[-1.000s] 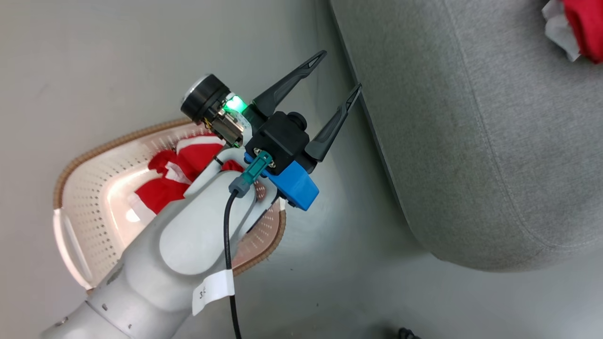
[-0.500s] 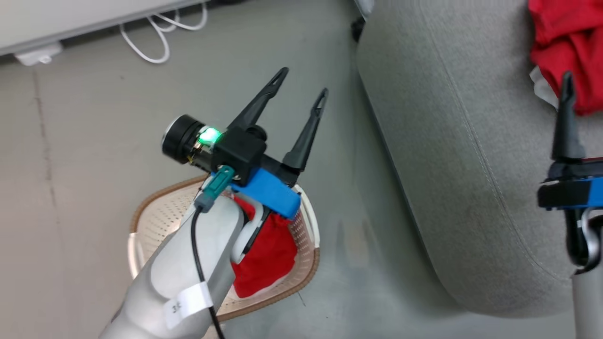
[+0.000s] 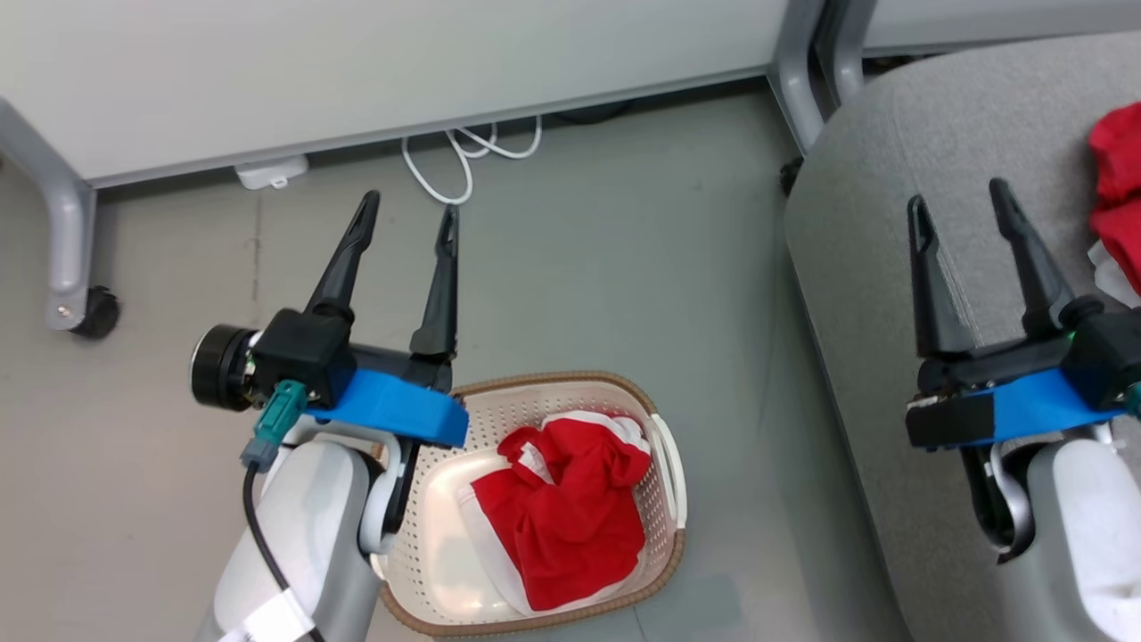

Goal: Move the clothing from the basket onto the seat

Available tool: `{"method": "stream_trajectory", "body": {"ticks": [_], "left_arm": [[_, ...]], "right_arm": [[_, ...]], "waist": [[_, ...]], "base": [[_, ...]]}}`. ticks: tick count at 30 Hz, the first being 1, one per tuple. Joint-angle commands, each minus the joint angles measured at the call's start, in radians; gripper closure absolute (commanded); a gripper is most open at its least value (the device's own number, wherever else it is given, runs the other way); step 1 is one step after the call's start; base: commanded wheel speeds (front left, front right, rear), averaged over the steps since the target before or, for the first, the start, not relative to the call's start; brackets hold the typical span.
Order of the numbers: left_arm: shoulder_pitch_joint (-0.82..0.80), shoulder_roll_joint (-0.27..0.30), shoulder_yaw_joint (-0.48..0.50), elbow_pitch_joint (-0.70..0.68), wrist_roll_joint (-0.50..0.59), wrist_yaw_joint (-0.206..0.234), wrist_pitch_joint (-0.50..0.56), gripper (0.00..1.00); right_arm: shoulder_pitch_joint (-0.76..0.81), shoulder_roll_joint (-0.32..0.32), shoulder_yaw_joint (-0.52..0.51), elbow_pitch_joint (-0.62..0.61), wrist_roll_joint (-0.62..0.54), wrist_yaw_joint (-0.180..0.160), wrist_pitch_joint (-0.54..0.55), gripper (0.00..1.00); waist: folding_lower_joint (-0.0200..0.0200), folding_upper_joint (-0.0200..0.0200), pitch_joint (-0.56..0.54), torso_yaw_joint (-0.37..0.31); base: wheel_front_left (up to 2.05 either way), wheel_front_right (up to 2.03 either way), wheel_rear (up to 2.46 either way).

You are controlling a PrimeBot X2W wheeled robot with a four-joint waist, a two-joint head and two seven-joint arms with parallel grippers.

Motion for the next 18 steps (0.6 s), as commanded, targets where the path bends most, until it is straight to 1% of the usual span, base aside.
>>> {"method": "stream_trajectory", "body": {"ticks": [1,3,10,18], "left_arm": [[0.022,-0.007,0.021,-0.011,0.011,-0.005,-0.004,0.00],[0.047,-0.010,0.051,-0.021,0.031,-0.005,-0.004,0.00],[0.138,-0.025,0.145,-0.055,0.052,-0.018,-0.004,0.00],[0.225,-0.034,0.210,-0.068,0.069,-0.039,-0.004,0.00]], "right_arm": [[0.029,0.010,0.006,0.001,0.007,0.000,-0.003,0.00],[0.047,0.020,0.016,-0.002,0.011,0.000,-0.003,0.00],[0.124,0.055,0.031,-0.019,0.019,0.000,-0.003,0.00],[0.194,0.077,0.023,-0.036,0.024,0.000,-0.003,0.00]], "waist": [[0.0002,0.0000,-0.036,0.032],[0.0002,0.0000,-0.052,0.042],[0.0002,0.0000,-0.094,0.061],[0.0002,0.0000,-0.126,0.065]], "base": [[0.00,0.00,0.00],[0.00,0.00,0.00],[0.00,0.00,0.00],[0.00,0.00,0.00]]}}
